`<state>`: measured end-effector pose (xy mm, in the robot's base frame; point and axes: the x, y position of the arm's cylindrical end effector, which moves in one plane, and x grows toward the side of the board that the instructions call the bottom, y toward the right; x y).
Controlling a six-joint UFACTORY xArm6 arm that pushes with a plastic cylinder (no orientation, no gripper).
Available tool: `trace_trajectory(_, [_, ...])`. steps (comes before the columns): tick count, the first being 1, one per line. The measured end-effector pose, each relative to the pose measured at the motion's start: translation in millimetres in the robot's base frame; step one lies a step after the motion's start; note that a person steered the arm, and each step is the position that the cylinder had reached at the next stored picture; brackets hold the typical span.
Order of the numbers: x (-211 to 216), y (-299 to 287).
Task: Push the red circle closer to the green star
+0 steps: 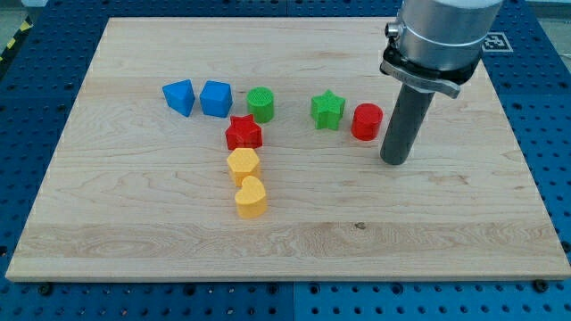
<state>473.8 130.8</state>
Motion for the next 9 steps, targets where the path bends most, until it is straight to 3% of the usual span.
trace_trajectory(3, [-30,0])
trace_trajectory(4, [-22,0])
trace_trajectory(7, [36,0])
trace_trajectory(8, [73,0])
trace_trajectory(9, [79,-3])
